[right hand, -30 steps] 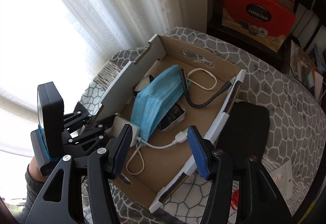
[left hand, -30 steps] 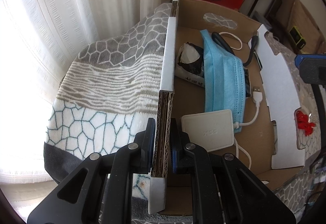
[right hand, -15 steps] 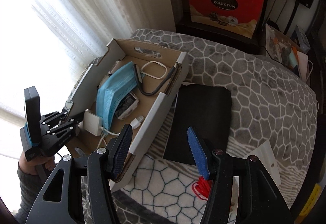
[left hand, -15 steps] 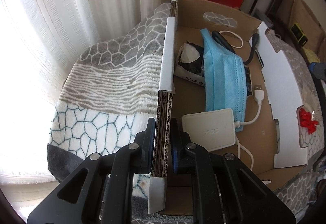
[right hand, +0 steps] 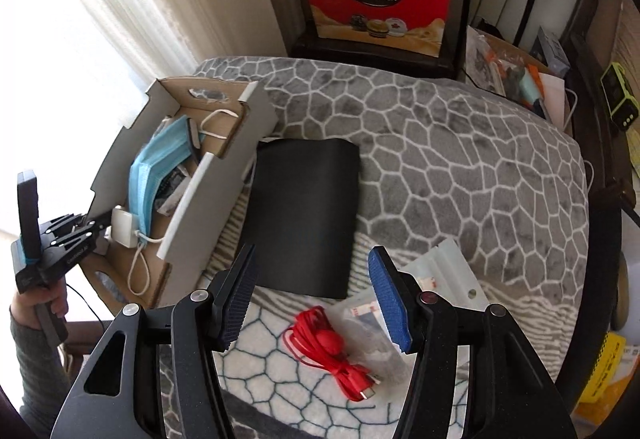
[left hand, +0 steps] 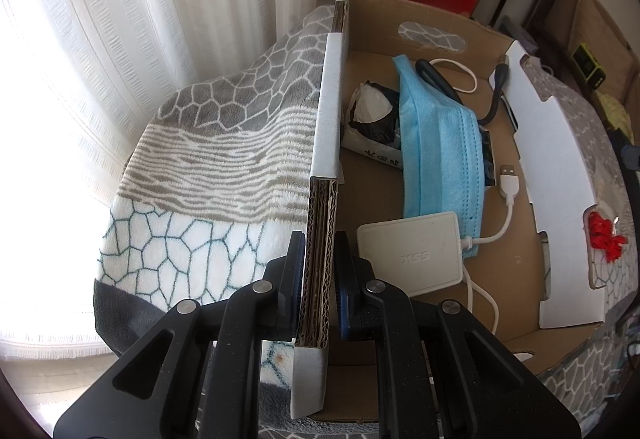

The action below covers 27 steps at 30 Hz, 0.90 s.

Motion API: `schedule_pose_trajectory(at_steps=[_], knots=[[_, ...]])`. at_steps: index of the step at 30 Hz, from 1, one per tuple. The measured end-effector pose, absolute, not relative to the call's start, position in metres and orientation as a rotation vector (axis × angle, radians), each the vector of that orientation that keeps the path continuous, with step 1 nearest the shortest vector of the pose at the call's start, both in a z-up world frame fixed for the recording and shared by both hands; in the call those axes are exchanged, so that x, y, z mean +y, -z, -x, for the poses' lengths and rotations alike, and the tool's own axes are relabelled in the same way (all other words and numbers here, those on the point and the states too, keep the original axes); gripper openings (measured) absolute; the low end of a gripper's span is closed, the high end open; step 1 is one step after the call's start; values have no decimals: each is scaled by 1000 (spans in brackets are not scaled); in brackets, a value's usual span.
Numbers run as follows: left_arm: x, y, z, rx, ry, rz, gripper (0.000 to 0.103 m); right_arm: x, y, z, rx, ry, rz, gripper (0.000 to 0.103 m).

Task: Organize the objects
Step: 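Move the right tool to the red coiled cable and grasp it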

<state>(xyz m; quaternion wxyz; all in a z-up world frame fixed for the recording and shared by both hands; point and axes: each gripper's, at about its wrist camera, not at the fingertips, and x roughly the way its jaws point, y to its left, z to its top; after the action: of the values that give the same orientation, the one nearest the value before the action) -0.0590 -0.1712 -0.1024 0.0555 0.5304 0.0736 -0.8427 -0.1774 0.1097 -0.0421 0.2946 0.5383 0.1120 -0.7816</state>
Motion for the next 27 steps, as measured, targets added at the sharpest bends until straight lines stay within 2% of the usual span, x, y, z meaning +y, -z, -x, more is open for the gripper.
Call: schedule_pose_trajectory(at_steps=[1,3,7,16,25,27], knots=[[-171,102,59,222,2558,-1610,12,114,44,178,306,2095,-1434,68],[-171,102,59,222,2558,-1609,12,124,48,181,303,2114,-1444,90],[-171,103,59,220,2557,-1609,12,143,55,186,255,2133,-1482,101],[-172,103,59,224,2557,-1608,12,171,62,181,288,2189,-1471,102],[-171,103,59,222,2555,-1610,12,166,67,136,460,2095,-1366,102],[-171,103,59,224,2555,-1609,12,162,70,127,487,2067,-1352,99]])
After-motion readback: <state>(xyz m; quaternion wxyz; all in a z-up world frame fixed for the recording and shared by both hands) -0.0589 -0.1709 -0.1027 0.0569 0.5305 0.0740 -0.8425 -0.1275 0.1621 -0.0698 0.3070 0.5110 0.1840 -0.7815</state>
